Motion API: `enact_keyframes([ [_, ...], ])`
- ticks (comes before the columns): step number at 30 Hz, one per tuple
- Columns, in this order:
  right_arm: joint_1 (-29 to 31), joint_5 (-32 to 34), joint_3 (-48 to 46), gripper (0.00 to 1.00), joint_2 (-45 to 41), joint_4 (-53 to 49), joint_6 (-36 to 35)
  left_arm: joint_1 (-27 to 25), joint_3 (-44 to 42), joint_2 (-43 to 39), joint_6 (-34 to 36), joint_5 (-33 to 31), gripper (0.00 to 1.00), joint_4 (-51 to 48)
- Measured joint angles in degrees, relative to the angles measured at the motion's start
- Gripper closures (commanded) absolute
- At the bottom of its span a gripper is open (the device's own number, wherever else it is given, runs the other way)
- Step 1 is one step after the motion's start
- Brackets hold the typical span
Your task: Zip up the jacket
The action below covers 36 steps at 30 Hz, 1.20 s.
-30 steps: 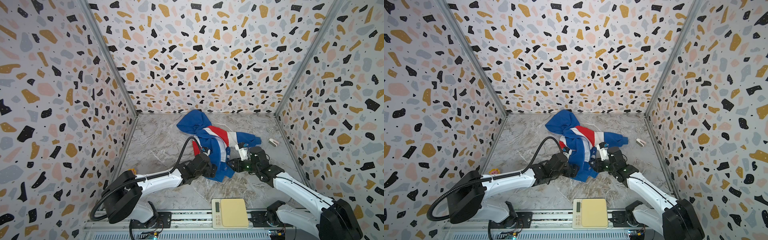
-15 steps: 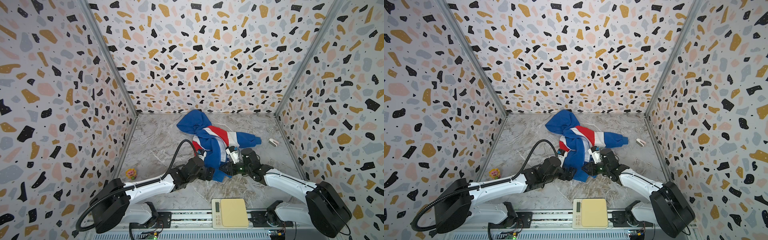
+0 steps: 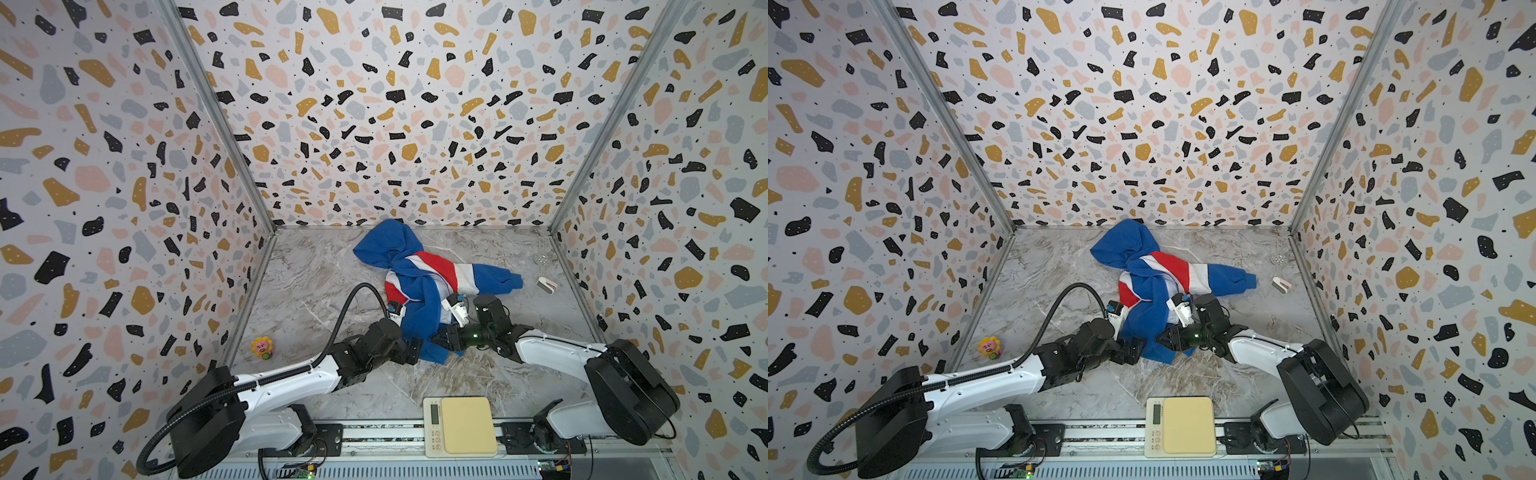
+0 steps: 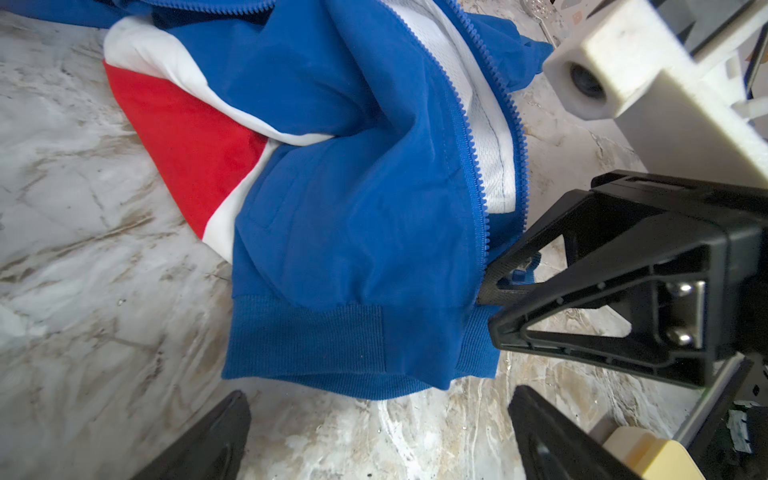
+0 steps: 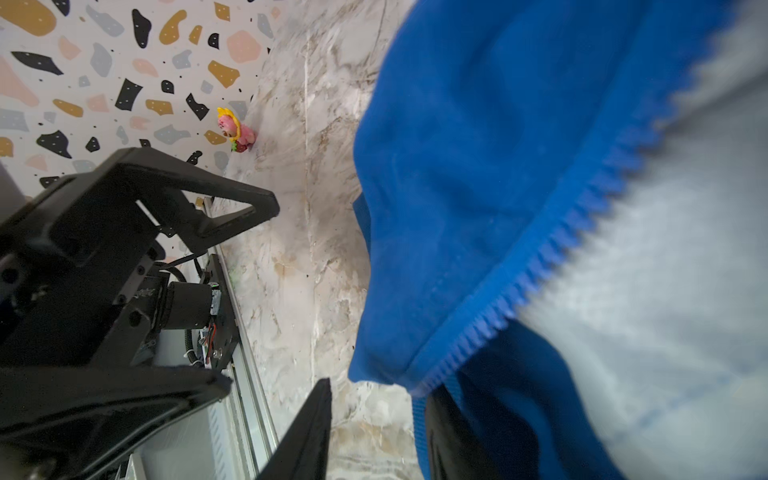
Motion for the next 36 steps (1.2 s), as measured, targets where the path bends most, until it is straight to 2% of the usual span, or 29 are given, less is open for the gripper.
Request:
enact_keyframes([
  [3, 0.3, -1.4, 1.2, 0.60, 1.0, 0.3, -0.9, 0.4, -1.2, -0.9, -0.1, -0.5, 0.00, 0.5],
  [9, 0.4, -1.4, 3.0, 0.43, 2.2, -1.3, -3.2, 1.0, -4.6, -3.8, -0.1, -0.1, 0.00, 1.6],
  [17, -0.8, -0.9, 3.6, 0.42, 3.7, -3.0, -5.1, 2.0, -7.6, -7.6, -0.1, 0.4, 0.00, 3.9],
  [20, -1.1, -1.9, 3.5, 0.49, 4.6, -2.1, -5.4, 2.0, -7.9, -7.2, -0.2, 1.2, 0.00, 5.2],
  [24, -1.2, -4.0, 2.9, 0.72, 4.8, -0.6, -5.6, 2.0, -8.0, -5.4, -0.2, 2.7, 0.01, 6.8],
  [28, -1.2, -6.1, 2.7, 0.89, 4.8, 0.7, -5.6, 2.0, -8.9, -4.4, -0.4, 3.5, 0.03, 9.7],
  [33, -1.3, -8.8, 2.6, 1.00, 4.8, 2.8, -5.2, 2.0, -11.1, -4.0, -0.7, 5.9, 0.05, 15.1],
  [36, -1.3, -10.3, 2.6, 1.00, 5.1, 5.0, -3.8, 2.0, -11.8, -3.5, -0.8, 7.8, 0.05, 18.1],
])
